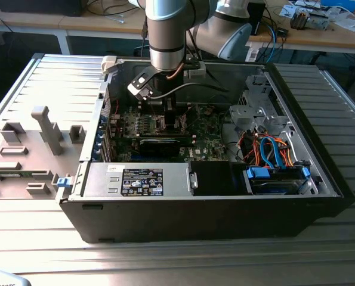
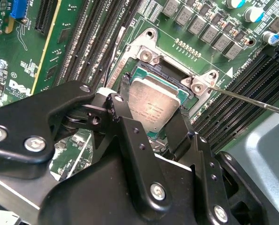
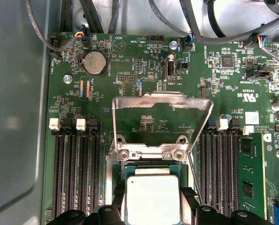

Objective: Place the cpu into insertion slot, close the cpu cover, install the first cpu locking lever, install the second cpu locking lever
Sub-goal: 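Place the cpu into insertion slot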

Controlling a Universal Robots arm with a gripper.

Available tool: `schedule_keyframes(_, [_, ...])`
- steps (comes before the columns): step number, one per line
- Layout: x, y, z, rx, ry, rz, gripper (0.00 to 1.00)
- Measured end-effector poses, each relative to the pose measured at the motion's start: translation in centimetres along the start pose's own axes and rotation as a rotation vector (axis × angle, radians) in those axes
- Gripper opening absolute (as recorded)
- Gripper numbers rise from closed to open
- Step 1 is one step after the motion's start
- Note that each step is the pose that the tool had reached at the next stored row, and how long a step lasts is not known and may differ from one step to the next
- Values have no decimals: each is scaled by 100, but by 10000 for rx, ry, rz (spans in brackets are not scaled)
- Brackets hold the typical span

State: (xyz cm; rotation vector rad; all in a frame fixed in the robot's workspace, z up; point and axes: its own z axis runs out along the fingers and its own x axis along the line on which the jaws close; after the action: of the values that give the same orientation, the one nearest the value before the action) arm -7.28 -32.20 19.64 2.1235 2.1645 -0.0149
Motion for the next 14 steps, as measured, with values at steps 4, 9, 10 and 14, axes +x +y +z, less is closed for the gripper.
schedule_keyframes(4, [2,4,-19,-14,139,11,55])
schedule_keyframes(9, [-20,1,-27,-5,224,17,55])
schedule_keyframes(10, [-27,1,-25,-5,239,17,55])
schedule_keyframes(14, [-28,1,-21,-7,335,26,55])
